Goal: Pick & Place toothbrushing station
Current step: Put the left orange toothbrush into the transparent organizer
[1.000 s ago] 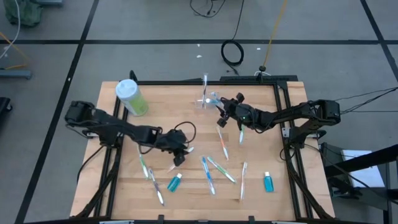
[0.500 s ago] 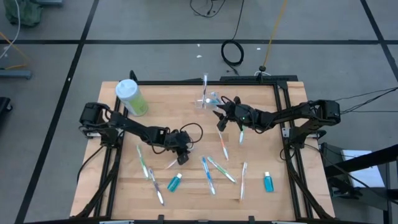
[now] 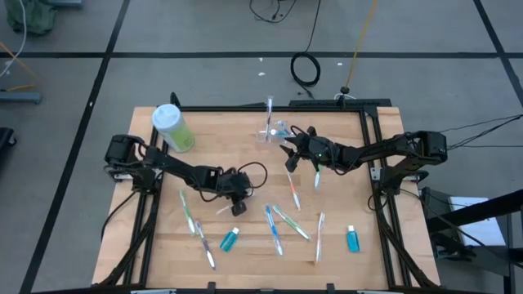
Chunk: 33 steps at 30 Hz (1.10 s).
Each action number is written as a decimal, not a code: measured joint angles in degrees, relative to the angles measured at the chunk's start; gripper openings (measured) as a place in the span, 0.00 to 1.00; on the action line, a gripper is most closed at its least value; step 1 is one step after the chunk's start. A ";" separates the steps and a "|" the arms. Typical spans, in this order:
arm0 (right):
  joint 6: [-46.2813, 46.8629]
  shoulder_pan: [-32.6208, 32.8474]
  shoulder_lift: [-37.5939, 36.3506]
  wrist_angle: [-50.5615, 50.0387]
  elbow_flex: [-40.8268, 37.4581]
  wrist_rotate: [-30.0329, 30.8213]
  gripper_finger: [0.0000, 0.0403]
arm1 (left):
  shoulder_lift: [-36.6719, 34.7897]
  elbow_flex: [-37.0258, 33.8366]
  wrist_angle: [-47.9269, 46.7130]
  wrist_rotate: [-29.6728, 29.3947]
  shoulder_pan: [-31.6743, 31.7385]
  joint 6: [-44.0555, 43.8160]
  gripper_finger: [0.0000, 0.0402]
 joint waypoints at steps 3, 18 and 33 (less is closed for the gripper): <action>0.00 0.00 0.00 -0.35 0.00 -0.01 0.39 | -0.66 -0.02 3.41 -4.69 0.09 0.69 0.06; 1.97 0.00 0.00 -2.26 -0.02 0.01 0.38 | -6.03 0.04 41.94 -23.85 13.40 11.11 0.09; 1.31 -0.25 0.00 -1.71 -0.02 0.60 0.39 | -1.83 0.44 64.74 -24.40 27.34 11.18 0.09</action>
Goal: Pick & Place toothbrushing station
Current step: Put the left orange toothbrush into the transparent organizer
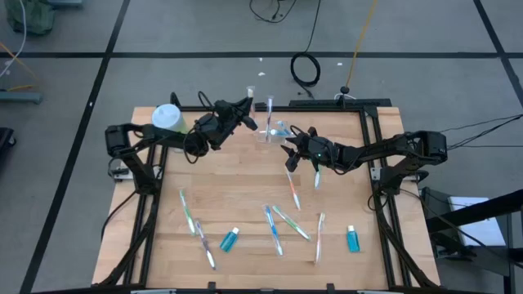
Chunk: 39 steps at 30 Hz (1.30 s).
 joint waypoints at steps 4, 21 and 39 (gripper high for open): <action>0.09 -0.03 0.00 -0.05 0.00 0.00 0.39 | 4.33 2.68 1.03 1.82 1.72 -1.86 0.08; -1.94 -0.03 0.00 -1.22 0.00 0.04 0.38 | 16.23 6.68 -7.87 0.74 3.57 2.17 0.15; -1.85 -0.03 0.00 -1.45 0.00 0.04 0.38 | 15.95 6.68 -13.54 7.78 3.00 5.21 0.16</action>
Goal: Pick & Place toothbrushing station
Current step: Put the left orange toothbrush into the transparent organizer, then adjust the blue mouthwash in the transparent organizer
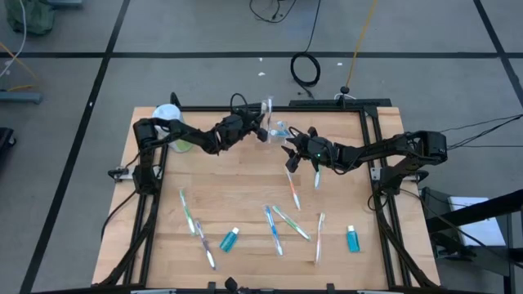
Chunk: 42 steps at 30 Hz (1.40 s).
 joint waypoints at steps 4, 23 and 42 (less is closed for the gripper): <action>0.04 0.00 0.00 -0.16 0.00 0.01 0.38 | -0.08 0.00 -0.86 -0.19 0.02 2.79 0.17; 0.05 -0.02 0.00 -1.34 0.00 0.01 0.38 | -10.14 0.02 -17.63 0.41 -2.49 2.70 0.48; 0.09 -0.02 0.00 -1.32 0.00 0.01 0.38 | -11.80 0.02 -25.62 8.86 -7.43 3.22 0.49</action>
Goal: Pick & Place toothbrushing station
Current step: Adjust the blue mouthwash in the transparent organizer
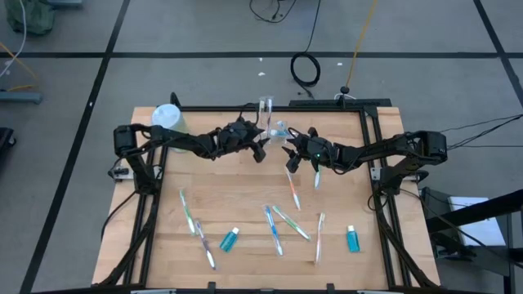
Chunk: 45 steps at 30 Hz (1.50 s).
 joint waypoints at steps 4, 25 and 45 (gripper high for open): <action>0.00 0.02 0.00 0.00 0.00 -0.01 0.38 | -0.02 0.00 0.11 3.40 -0.15 -0.14 0.49; 0.02 0.00 0.00 0.01 0.00 -0.01 0.38 | 0.15 19.15 -28.96 9.66 2.80 6.04 0.49; 0.06 -0.17 0.00 -0.32 0.02 0.00 0.39 | 6.78 19.10 -23.83 12.51 6.64 3.79 0.49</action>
